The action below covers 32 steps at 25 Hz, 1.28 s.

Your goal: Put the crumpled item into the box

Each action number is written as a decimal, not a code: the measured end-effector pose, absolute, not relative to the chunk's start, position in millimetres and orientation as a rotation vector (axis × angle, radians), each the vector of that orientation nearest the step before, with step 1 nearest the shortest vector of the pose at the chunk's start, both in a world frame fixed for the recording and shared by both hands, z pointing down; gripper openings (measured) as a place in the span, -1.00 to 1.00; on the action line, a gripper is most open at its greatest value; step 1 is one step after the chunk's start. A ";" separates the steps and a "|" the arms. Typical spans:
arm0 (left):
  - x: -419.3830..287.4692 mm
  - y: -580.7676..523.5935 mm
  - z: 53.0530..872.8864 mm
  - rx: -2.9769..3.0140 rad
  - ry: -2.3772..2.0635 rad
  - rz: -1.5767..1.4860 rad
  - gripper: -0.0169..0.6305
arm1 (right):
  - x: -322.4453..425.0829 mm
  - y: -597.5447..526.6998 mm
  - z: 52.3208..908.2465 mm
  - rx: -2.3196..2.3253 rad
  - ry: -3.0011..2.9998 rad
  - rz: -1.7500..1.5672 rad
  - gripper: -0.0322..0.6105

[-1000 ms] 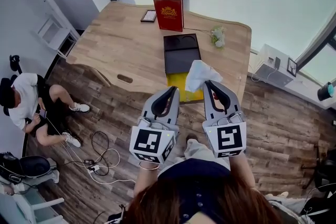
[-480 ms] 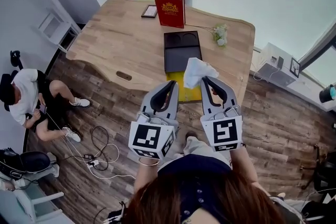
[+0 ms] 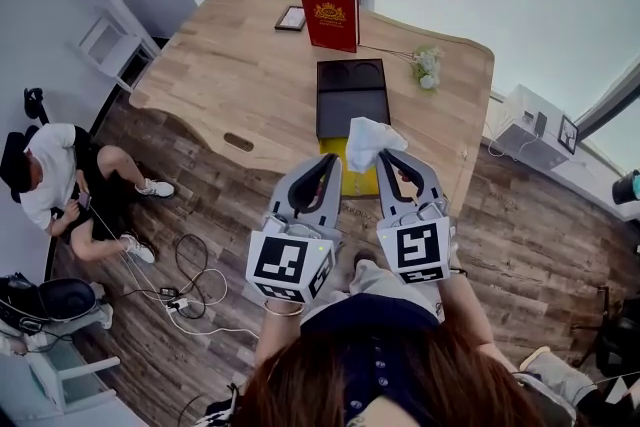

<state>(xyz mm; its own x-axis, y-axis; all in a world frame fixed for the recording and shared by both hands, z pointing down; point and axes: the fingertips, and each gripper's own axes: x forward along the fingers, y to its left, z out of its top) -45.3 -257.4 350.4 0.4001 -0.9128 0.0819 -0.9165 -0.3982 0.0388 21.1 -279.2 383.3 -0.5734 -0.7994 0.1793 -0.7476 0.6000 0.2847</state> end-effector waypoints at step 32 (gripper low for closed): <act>-60.9 -280.6 374.4 2.461 -1.705 0.103 -0.85 | -9.7 -318.2 476.1 0.981 -2.400 -0.260 -0.81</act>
<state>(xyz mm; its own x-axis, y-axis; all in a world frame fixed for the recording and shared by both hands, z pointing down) -60.9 -280.6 374.4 0.3531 -0.9253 0.1386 -0.9352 -0.3448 0.0803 -9.7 -318.2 476.1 -0.5962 -0.6959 0.4004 -0.5938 0.7179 0.3633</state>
